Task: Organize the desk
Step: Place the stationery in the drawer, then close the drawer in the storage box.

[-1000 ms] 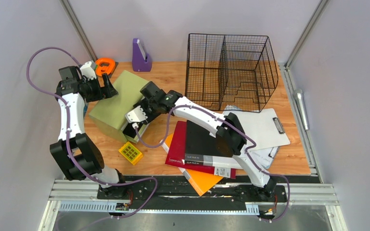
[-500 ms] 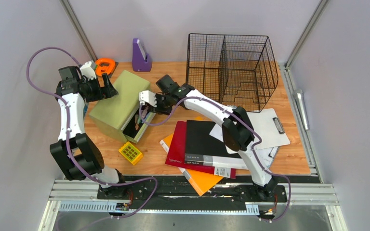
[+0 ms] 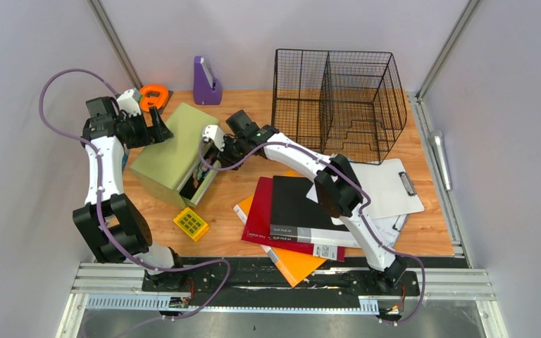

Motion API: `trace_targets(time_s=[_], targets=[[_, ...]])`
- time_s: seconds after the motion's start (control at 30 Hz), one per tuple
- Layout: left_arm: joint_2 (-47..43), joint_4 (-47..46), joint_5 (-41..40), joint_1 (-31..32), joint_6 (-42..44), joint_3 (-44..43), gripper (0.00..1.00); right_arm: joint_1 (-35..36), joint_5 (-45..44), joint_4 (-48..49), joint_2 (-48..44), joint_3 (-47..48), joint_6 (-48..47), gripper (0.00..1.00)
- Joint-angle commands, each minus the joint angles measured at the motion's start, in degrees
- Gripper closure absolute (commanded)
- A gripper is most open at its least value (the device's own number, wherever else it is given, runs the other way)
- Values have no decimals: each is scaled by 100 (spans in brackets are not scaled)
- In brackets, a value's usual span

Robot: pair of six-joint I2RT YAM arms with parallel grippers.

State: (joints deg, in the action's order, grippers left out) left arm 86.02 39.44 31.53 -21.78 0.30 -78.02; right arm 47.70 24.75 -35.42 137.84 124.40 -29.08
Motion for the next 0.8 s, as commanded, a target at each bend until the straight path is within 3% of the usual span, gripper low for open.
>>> trace_targets(time_s=[0.0, 0.2, 0.57, 0.77], targets=[[177, 259, 455, 86, -191, 195, 0, 43, 411, 769, 205, 322, 591, 69], [195, 210, 497, 86, -192, 285, 0, 51, 433, 1428, 472, 496, 1105, 65], [221, 54, 634, 86, -187, 426, 0, 70, 140, 1967, 1539, 1890, 2196, 56], [145, 34, 472, 84, -141, 341, 0, 12, 144, 1830, 1228, 1445, 2340, 54]])
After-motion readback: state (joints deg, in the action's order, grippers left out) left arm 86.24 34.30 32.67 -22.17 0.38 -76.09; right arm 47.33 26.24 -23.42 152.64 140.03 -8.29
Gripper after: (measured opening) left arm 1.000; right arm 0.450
